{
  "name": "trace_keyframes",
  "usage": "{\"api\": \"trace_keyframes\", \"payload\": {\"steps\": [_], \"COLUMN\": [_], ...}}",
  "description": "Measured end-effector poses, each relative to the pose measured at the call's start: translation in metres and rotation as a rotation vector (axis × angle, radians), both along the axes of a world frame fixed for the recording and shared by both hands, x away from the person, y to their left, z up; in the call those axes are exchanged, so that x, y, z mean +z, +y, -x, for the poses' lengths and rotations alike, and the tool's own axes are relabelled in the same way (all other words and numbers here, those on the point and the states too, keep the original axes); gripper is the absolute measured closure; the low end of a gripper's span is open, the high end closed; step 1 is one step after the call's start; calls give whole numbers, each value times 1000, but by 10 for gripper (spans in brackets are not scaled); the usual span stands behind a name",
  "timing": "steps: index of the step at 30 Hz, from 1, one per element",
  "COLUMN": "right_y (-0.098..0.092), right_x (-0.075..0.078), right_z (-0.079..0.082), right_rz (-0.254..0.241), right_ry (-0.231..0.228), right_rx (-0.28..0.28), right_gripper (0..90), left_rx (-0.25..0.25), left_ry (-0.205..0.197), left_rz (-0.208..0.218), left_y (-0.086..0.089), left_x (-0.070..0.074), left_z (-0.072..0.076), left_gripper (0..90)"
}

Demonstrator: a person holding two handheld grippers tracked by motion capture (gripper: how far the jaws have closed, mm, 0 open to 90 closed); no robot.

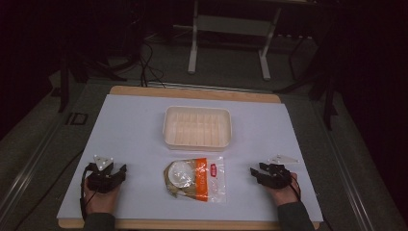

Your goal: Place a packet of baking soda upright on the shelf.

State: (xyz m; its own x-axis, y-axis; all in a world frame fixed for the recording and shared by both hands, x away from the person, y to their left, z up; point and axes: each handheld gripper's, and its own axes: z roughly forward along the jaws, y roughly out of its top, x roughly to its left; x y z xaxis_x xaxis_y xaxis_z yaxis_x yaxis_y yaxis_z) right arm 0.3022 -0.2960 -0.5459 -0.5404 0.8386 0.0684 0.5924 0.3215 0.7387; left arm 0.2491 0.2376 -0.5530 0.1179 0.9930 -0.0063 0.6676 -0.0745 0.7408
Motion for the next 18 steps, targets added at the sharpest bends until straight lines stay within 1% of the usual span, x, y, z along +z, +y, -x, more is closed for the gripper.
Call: {"api": "trace_keyframes", "payload": {"steps": [1,2,3,4,5,7,10,13,14,15,18], "right_y": [0,3,3,5,8,10,14,17,18,20,24], "right_x": [0,1,1,2,4,5,6,7,7,7,8], "right_z": [0,0,0,1,2,3,3,3,3,3,4], "right_rz": [0,-14,-14,-15,-14,-30,-45,-75,-86,-99,-137], "right_ry": [0,4,4,6,5,7,12,23,28,33,48], "right_rx": [0,16,16,23,35,48,70,90,98,109,137], "right_gripper": [506,514,514,514,514,507,507,510,519,549,572], "left_rx": [0,-21,-41,-41,-81,-100,-110,-116,-118,-121,-131], "left_ry": [0,2,-3,-3,-7,-12,-5,-5,-4,-2,-2], "left_rz": [0,-9,-13,-13,-23,-21,-13,-8,-5,-3,10], "left_y": [0,-1,-2,-2,-4,-4,-4,-4,-4,-3,-3], "left_x": [0,0,0,0,0,0,0,0,0,0,1], "left_z": [0,0,0,0,2,2,1,1,1,1,1], "left_gripper": [536,546,546,563,568,587,608,621,622,624,638]}}
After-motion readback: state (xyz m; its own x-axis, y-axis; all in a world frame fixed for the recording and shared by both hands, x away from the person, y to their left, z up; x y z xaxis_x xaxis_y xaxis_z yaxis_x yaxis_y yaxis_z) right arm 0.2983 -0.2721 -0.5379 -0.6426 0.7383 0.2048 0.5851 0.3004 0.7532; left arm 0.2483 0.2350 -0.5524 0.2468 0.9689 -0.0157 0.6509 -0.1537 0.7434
